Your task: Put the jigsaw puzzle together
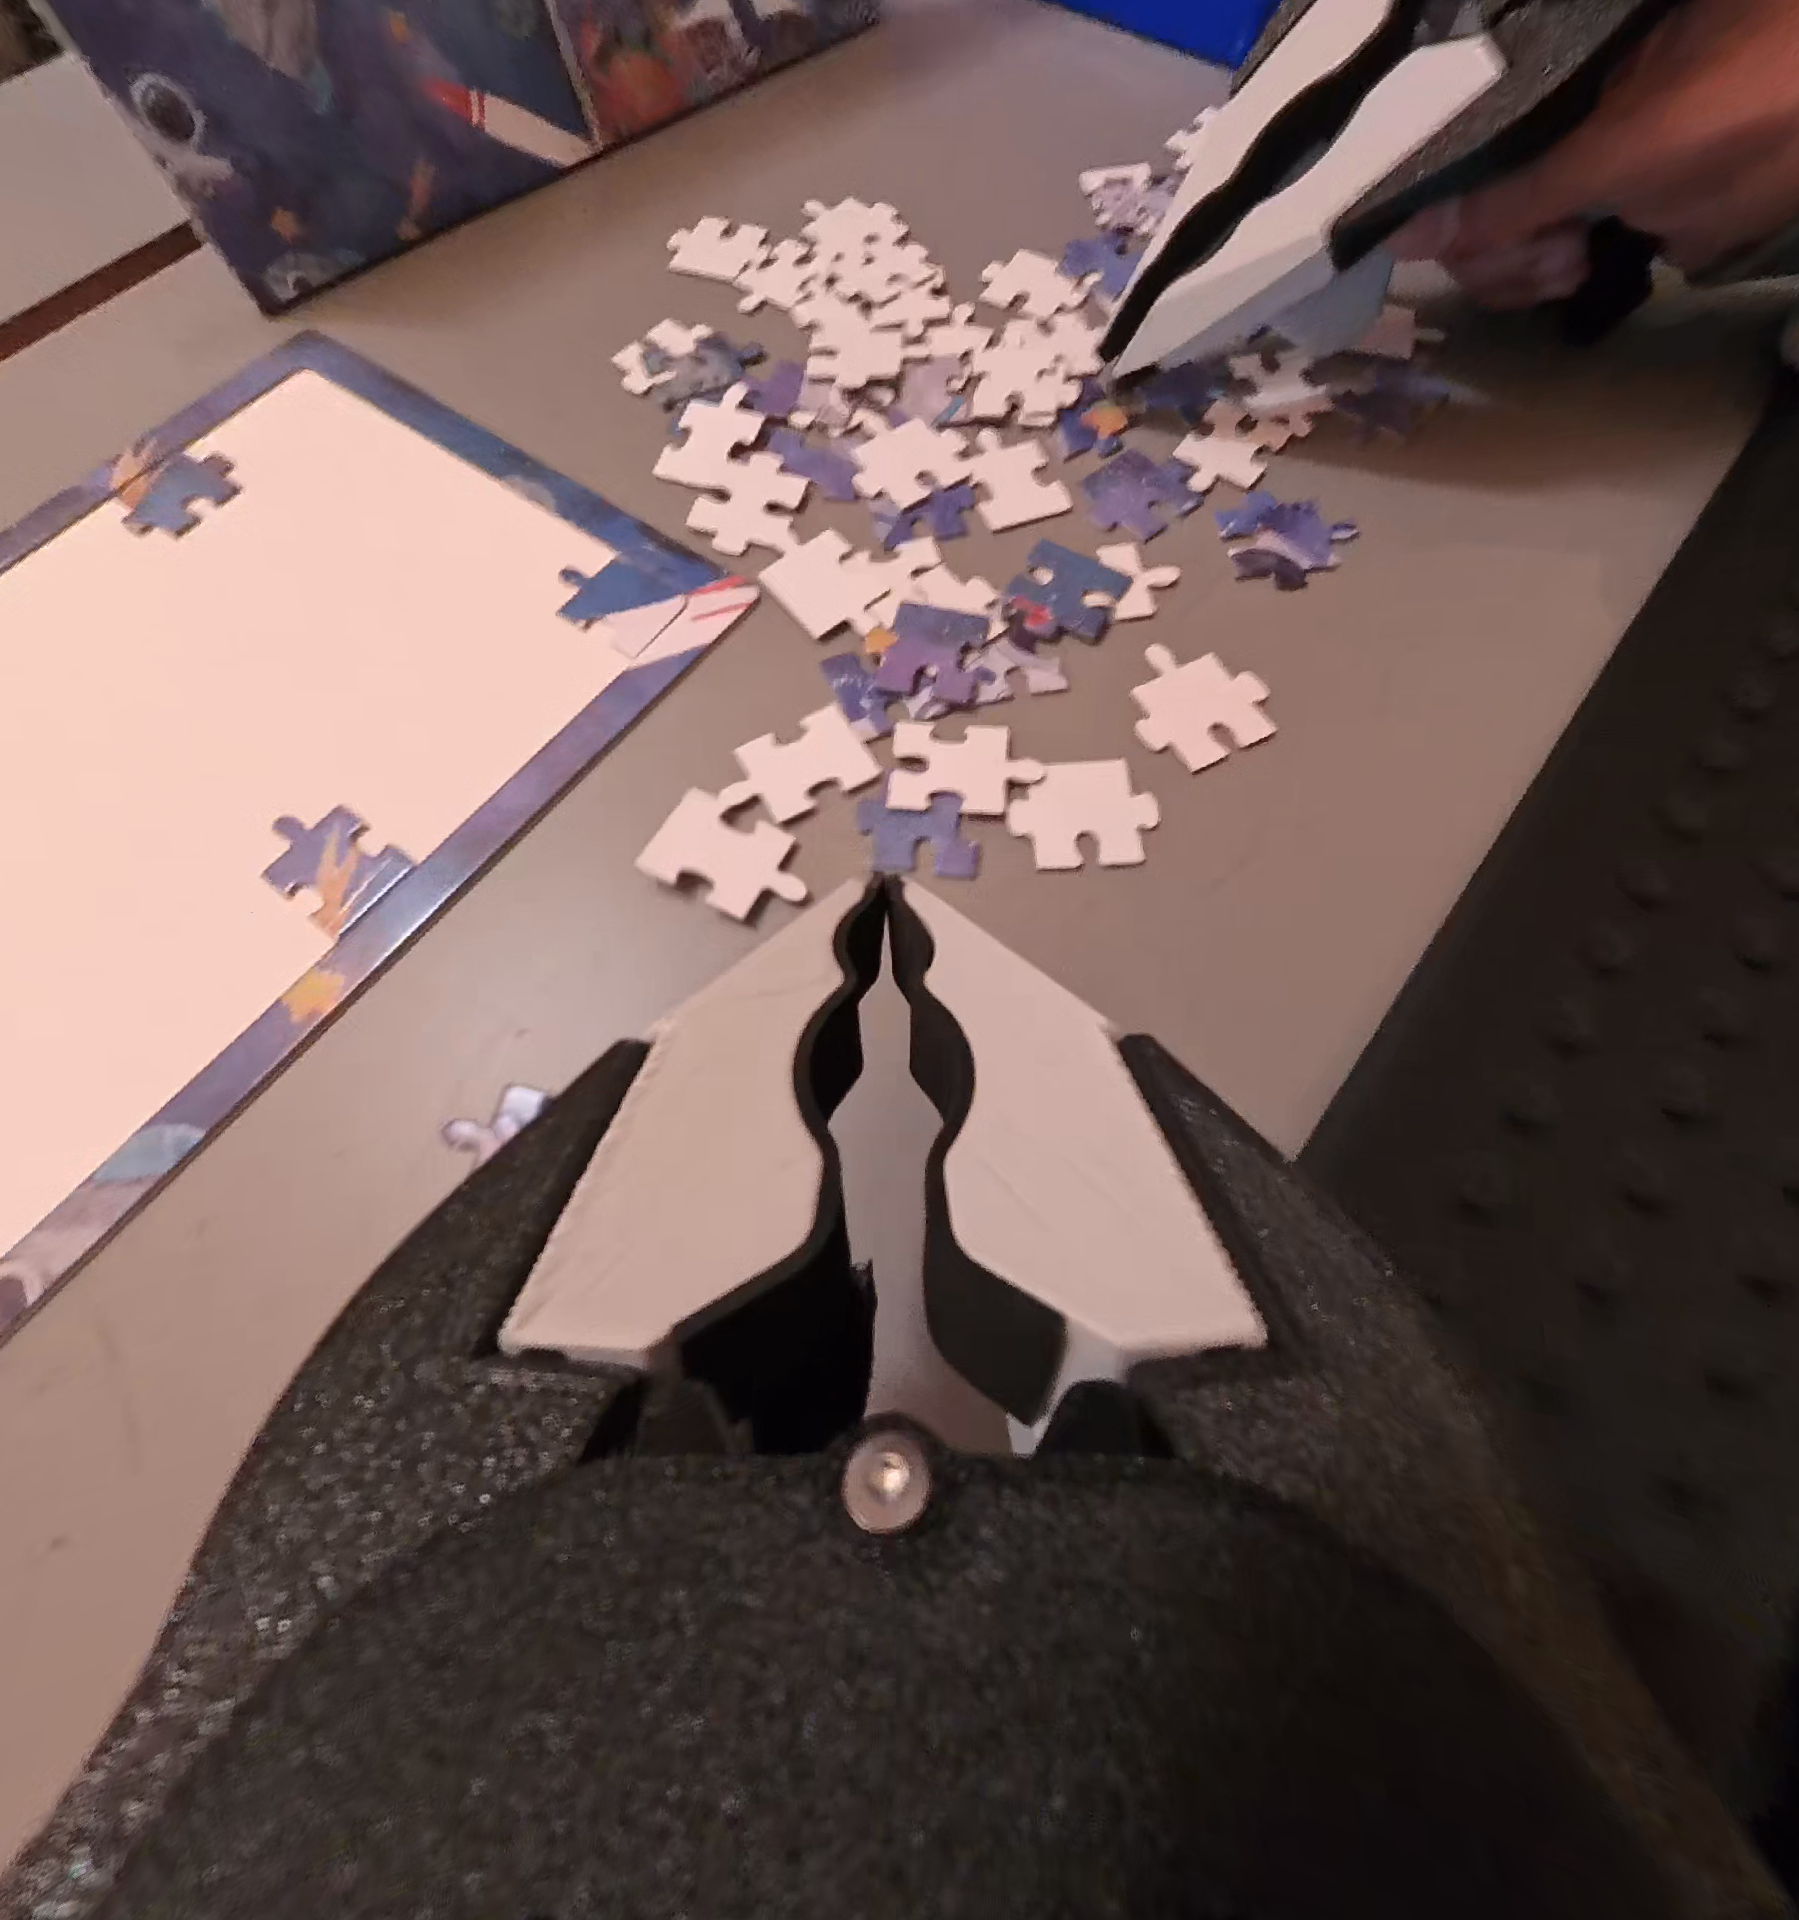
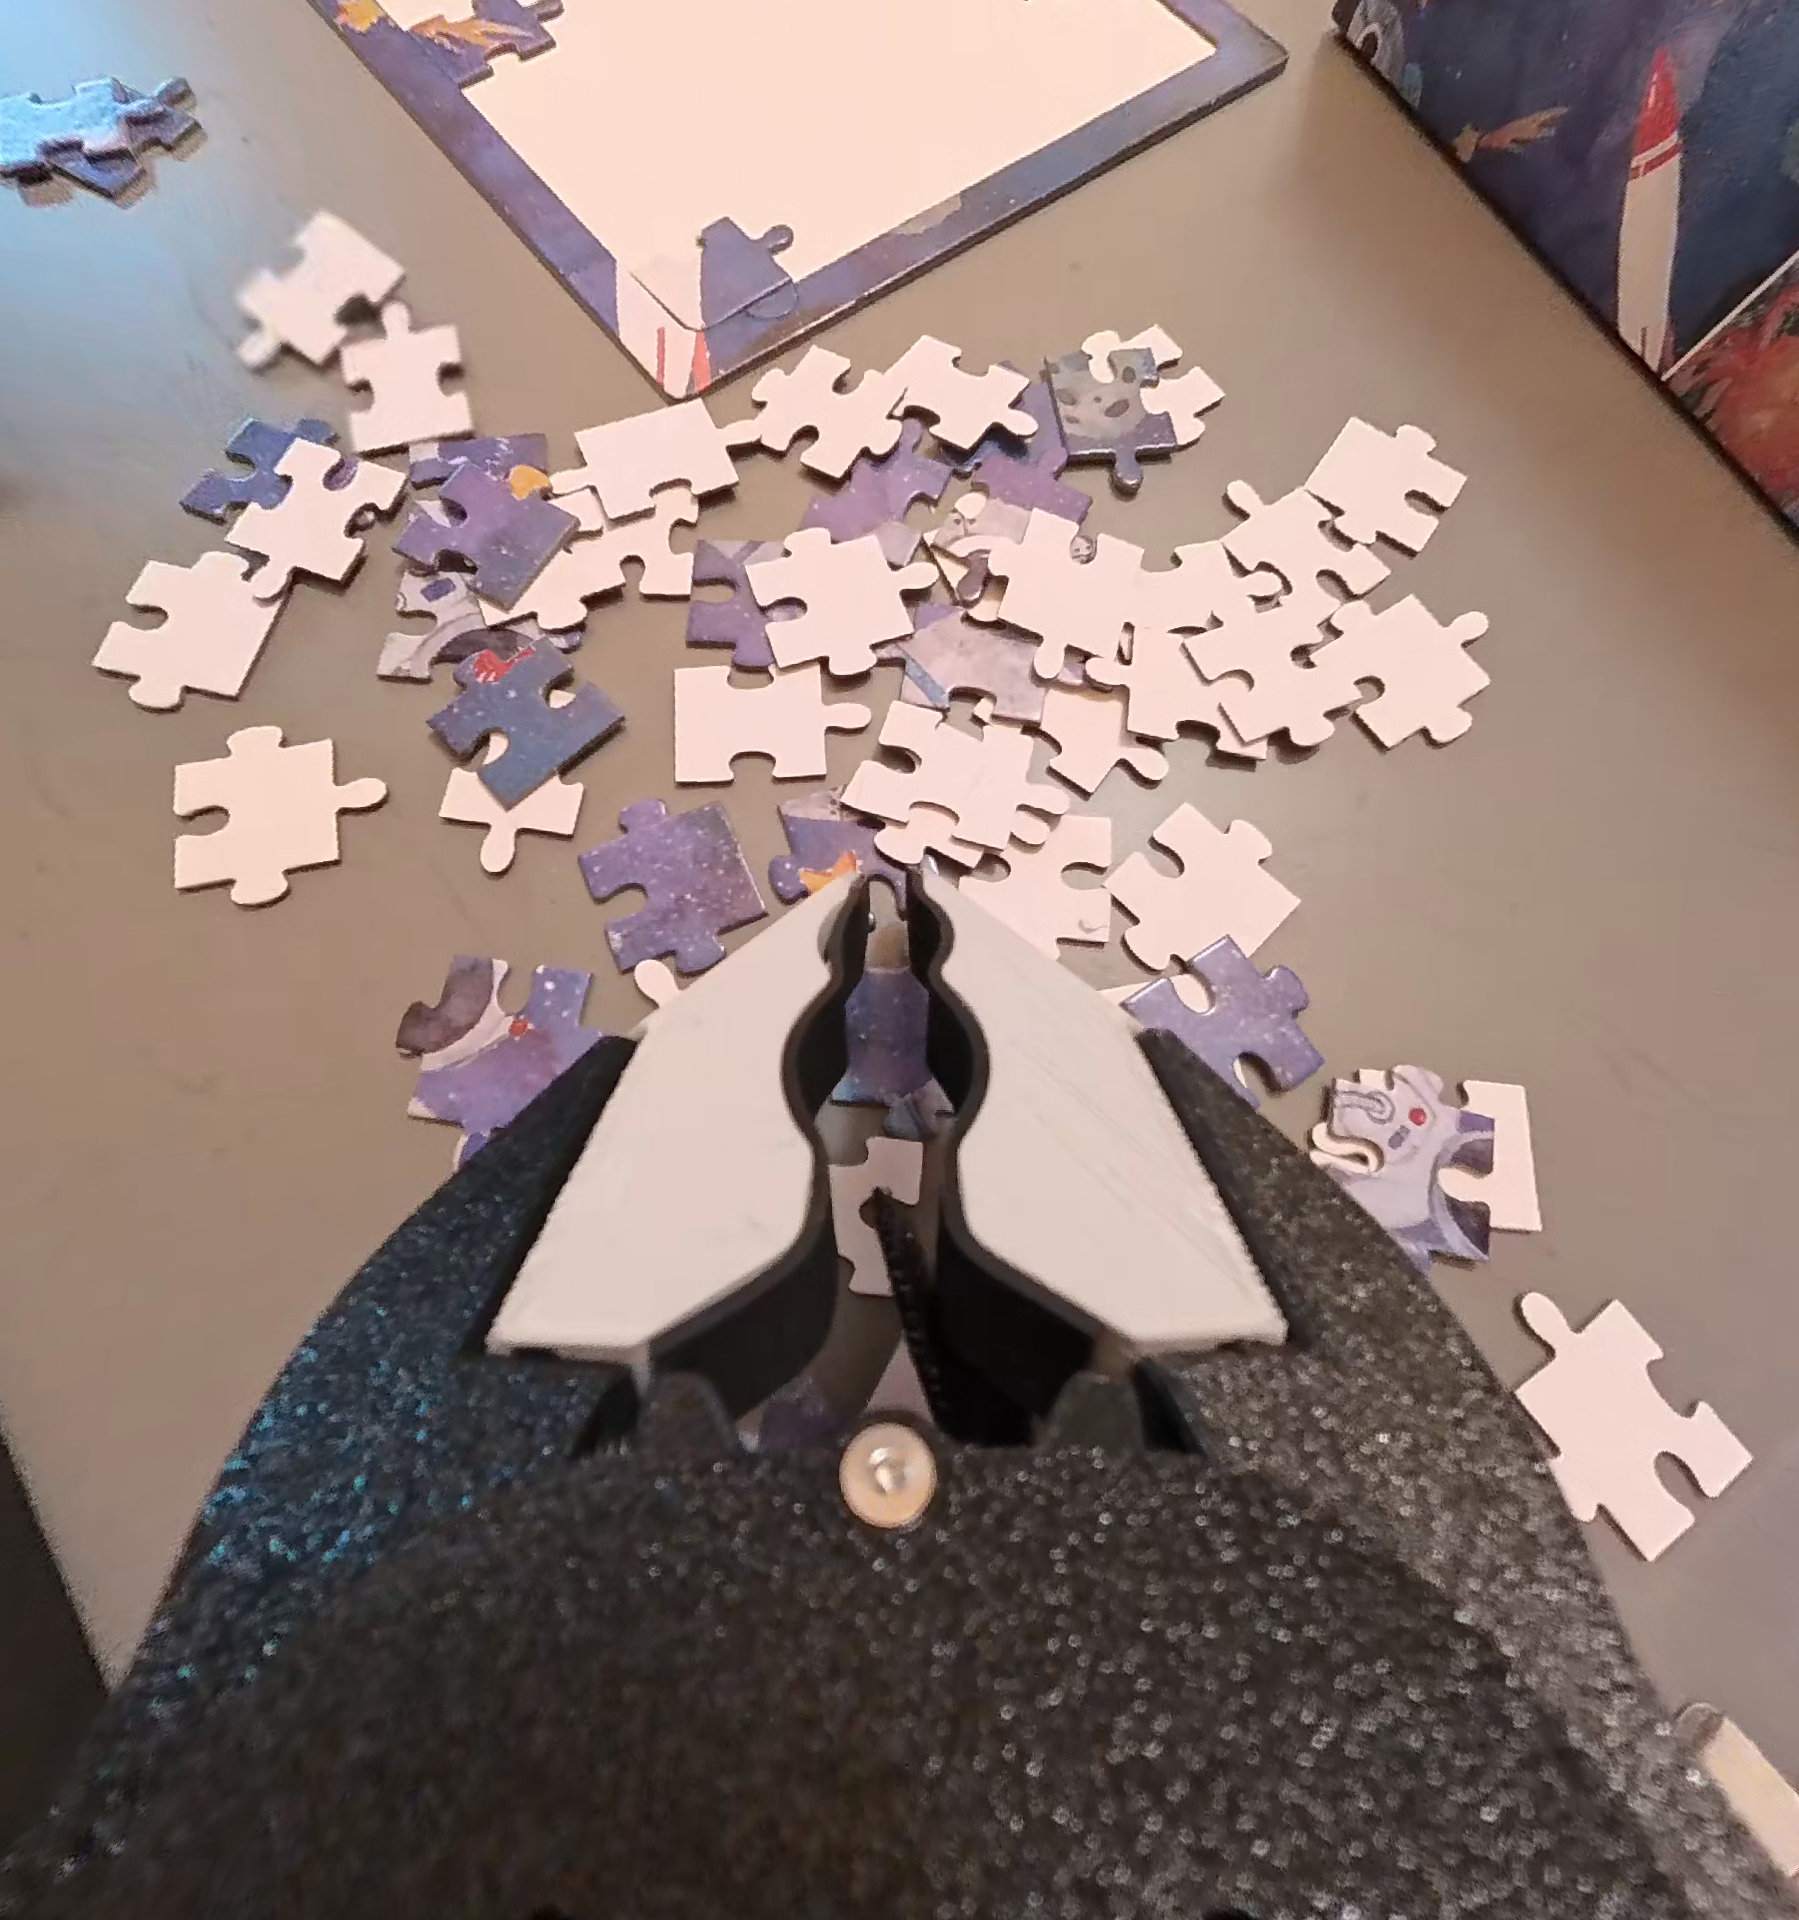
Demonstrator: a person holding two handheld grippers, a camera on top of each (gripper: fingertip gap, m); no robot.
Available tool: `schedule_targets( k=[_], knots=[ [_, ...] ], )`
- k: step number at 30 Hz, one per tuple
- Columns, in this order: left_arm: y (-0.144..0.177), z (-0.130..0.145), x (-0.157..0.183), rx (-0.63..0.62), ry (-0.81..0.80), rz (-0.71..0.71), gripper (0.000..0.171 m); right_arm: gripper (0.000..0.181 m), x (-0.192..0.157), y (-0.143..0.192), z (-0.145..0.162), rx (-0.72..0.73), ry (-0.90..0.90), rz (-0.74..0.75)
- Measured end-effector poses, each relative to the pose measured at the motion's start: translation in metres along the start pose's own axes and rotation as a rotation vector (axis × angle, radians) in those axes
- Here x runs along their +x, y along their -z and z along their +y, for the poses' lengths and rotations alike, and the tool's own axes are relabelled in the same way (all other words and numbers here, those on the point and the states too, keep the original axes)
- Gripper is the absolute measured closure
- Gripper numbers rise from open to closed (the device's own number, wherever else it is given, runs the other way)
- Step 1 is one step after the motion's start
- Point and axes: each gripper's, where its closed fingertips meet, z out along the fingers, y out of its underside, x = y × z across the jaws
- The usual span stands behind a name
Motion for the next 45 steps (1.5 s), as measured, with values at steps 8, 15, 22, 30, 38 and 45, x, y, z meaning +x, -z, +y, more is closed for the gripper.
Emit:
schedule_targets(
  k=[8,15,22,30,38,45],
  knots=[
    [-0.014,0.017,-0.039,-0.133,-0.006,-0.084,0.142,0.174,-0.001,-0.003,-0.004,0.003,0.033,0.028],
    [-0.044,0.018,-0.044,-0.203,0.072,0.021,0.127,0.175,0.0,-0.001,-0.003,0.01,0.041,0.034],
    [-0.049,0.026,-0.042,-0.204,0.098,-0.049,0.136,0.175,0.005,0.001,-0.005,0.023,0.027,0.041],
    [-0.042,0.031,-0.034,-0.225,0.093,-0.079,0.155,0.166,0.003,0.011,0.0,0.019,-0.023,0.051],
    [-0.025,0.039,-0.037,-0.22,0.114,-0.078,0.155,0.154,-0.008,-0.002,0.006,-0.036,-0.03,-0.028],
    [-0.017,0.036,-0.039,-0.177,0.094,-0.088,0.155,0.164,-0.008,-0.003,0.008,-0.059,-0.005,-0.027]
  ],
)
